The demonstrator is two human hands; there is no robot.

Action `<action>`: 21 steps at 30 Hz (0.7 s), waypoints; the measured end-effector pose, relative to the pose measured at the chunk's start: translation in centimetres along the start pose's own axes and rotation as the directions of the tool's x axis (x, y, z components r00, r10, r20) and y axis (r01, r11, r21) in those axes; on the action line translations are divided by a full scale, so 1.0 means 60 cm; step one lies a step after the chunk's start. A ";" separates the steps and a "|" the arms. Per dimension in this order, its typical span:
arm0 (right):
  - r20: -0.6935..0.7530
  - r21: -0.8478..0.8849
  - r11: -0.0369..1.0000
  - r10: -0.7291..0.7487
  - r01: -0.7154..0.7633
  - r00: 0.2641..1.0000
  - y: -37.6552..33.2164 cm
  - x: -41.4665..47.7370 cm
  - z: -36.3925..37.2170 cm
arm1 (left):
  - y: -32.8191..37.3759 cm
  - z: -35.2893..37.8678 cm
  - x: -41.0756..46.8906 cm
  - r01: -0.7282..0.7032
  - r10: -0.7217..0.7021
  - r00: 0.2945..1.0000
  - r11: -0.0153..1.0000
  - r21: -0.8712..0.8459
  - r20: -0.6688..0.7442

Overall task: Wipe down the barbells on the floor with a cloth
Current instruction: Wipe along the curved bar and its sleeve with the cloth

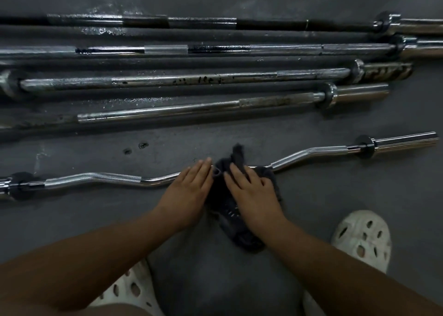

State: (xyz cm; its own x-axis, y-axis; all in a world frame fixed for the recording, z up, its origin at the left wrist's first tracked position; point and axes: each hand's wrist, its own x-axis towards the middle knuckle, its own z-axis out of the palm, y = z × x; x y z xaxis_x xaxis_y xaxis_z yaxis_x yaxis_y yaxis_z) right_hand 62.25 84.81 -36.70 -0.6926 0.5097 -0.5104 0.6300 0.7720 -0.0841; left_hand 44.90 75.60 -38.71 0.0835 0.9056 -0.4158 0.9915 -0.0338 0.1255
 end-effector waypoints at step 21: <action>-0.228 -0.177 0.971 0.120 -0.163 0.966 0.117 -0.234 -0.193 | 0.133 -0.319 -0.101 -0.034 0.030 0.999 0.989 0.141 0.031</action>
State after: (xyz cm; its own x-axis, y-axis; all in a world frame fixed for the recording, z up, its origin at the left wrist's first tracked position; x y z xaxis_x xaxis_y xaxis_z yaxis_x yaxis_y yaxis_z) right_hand 72.33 87.48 -20.24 -0.6738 0.6719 -0.3076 0.6618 0.7339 0.1533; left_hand 50.40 77.93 -17.96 0.1166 0.8905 -0.4398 0.9922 -0.1241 0.0118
